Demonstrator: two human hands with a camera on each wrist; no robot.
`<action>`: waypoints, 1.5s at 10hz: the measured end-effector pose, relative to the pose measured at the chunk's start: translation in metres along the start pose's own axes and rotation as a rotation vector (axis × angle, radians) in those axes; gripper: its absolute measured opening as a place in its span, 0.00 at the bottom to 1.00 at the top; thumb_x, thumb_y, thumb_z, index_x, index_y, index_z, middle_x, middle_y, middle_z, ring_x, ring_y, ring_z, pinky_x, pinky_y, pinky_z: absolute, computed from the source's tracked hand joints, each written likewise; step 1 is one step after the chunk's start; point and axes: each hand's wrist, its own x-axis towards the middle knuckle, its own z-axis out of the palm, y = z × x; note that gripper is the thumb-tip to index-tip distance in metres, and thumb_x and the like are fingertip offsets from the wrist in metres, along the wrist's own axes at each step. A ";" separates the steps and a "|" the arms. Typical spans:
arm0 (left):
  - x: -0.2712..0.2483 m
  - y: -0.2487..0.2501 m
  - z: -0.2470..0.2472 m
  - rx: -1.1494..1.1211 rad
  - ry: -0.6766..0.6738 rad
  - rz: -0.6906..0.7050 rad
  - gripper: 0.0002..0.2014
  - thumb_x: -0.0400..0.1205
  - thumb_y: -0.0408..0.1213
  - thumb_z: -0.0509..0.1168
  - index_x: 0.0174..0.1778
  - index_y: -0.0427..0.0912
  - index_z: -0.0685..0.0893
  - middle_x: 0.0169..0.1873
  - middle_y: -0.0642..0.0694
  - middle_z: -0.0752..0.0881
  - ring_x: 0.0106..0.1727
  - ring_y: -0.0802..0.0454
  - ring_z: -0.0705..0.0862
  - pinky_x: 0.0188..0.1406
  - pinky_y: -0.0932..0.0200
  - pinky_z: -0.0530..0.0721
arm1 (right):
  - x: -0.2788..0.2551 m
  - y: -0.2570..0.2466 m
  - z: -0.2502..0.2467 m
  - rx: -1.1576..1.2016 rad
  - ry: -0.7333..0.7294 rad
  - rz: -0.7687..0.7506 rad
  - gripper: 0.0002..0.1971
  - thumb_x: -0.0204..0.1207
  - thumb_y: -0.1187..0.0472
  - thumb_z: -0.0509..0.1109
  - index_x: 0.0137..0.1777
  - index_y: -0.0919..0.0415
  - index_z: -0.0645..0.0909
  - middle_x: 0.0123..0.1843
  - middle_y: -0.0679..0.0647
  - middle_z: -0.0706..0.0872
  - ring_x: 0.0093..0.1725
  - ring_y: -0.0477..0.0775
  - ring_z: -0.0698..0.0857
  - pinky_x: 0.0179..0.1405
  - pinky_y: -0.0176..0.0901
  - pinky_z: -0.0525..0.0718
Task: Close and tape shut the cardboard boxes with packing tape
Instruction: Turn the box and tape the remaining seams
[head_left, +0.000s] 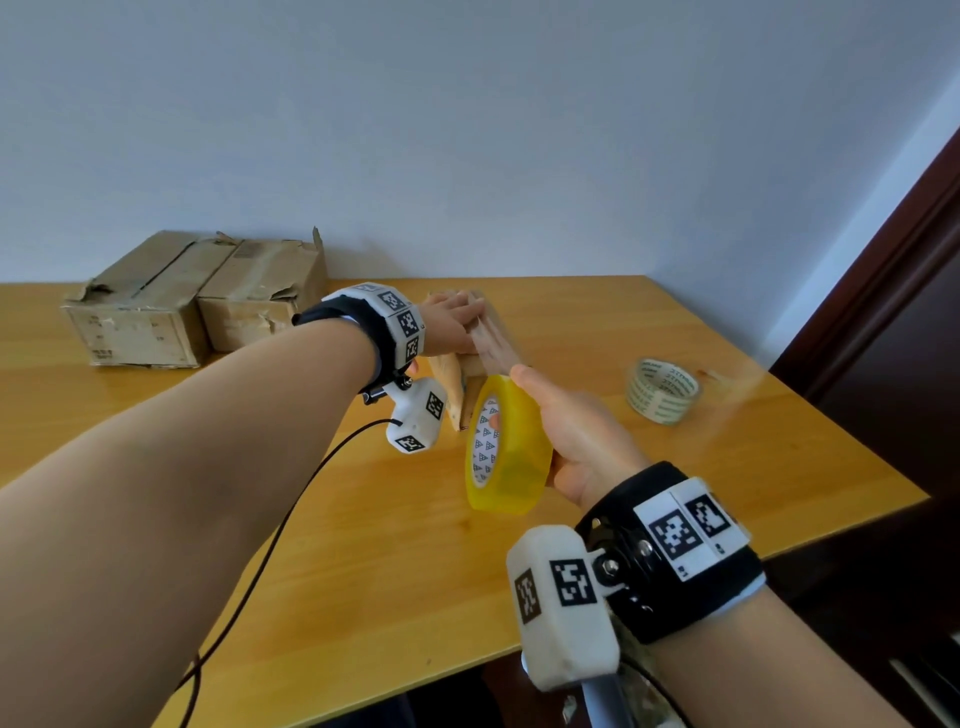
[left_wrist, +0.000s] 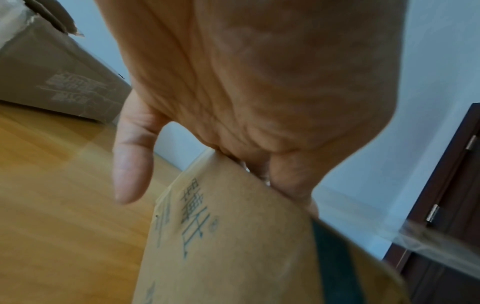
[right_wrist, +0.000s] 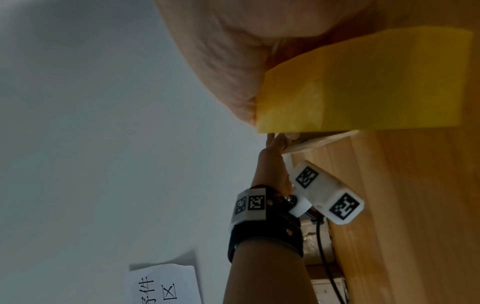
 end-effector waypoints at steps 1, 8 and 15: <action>0.005 -0.004 0.004 -0.181 -0.006 0.005 0.32 0.88 0.34 0.60 0.87 0.44 0.56 0.88 0.44 0.48 0.87 0.44 0.47 0.83 0.45 0.53 | 0.001 0.006 0.001 0.001 -0.016 0.011 0.23 0.81 0.43 0.75 0.65 0.60 0.84 0.50 0.59 0.95 0.47 0.60 0.94 0.37 0.49 0.92; 0.009 -0.001 -0.002 -0.506 -0.031 -0.117 0.28 0.89 0.47 0.57 0.86 0.47 0.61 0.85 0.41 0.59 0.84 0.37 0.61 0.51 0.46 0.81 | 0.004 0.016 -0.003 -0.002 -0.052 0.006 0.14 0.82 0.48 0.75 0.54 0.60 0.87 0.37 0.55 0.93 0.33 0.53 0.91 0.32 0.43 0.89; -0.013 -0.017 0.029 0.006 -0.116 0.303 0.49 0.77 0.44 0.68 0.88 0.56 0.42 0.86 0.59 0.39 0.86 0.55 0.33 0.83 0.36 0.38 | 0.004 0.007 0.004 -0.067 -0.054 0.040 0.19 0.82 0.43 0.73 0.56 0.60 0.86 0.40 0.59 0.95 0.52 0.64 0.94 0.66 0.63 0.87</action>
